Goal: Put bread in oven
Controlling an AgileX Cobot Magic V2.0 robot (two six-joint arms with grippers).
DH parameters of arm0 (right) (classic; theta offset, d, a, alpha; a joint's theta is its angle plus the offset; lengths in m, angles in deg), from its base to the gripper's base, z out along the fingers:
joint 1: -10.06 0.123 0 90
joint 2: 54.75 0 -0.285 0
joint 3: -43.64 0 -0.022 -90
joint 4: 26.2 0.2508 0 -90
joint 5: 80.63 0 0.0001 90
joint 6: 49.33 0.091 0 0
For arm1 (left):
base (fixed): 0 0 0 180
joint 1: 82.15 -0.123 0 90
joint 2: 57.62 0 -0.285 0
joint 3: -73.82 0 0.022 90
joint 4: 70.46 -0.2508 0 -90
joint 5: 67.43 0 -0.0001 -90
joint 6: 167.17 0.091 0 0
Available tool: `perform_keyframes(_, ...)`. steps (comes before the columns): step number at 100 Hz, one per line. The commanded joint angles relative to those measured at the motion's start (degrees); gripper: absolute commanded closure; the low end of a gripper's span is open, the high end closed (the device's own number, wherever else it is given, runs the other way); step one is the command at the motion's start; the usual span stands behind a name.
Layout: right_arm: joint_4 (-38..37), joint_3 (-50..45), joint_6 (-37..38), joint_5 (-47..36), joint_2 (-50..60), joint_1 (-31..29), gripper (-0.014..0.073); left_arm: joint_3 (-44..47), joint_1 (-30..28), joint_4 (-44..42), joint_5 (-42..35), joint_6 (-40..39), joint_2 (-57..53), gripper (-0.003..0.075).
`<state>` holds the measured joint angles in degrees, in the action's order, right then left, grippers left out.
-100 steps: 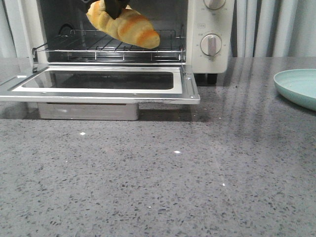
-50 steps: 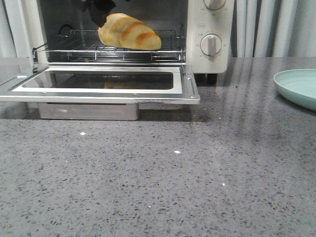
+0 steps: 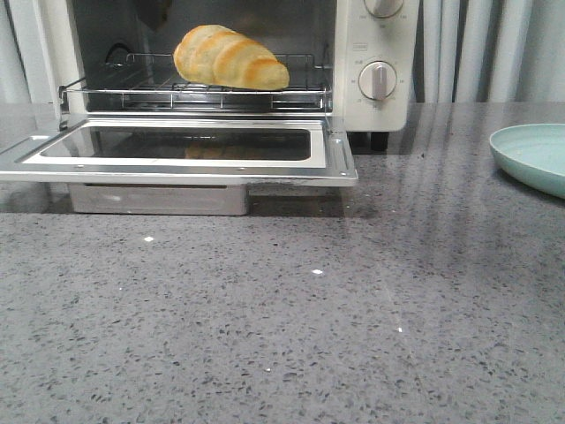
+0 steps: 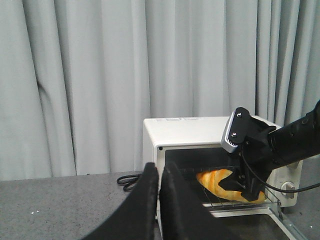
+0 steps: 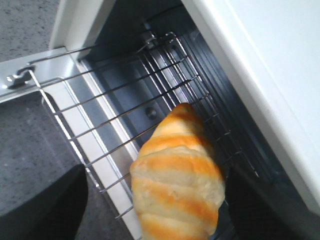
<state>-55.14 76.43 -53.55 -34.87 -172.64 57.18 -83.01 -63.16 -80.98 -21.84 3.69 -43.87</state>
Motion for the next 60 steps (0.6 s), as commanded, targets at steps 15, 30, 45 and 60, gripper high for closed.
perform_keyframes(15,-1.0,1.9,0.5,6.7,7.2,5.3,0.0076,5.5,-0.2,0.3,-3.5,-0.3,-6.4,0.0742)
perform_keyframes(30,-0.9,1.9,3.6,12.8,9.7,8.4,0.0076,12.0,-0.2,0.8,-6.4,-0.4,-7.6,0.0742)
perform_keyframes(45,-0.9,1.9,5.1,19.1,12.9,10.2,0.0076,19.6,-0.2,3.8,-16.2,-0.5,-7.6,0.0742)
perform_keyframes(60,-0.9,1.9,6.2,25.1,16.2,10.6,0.0076,28.3,-0.2,4.0,-27.4,-0.5,-7.6,0.0742)
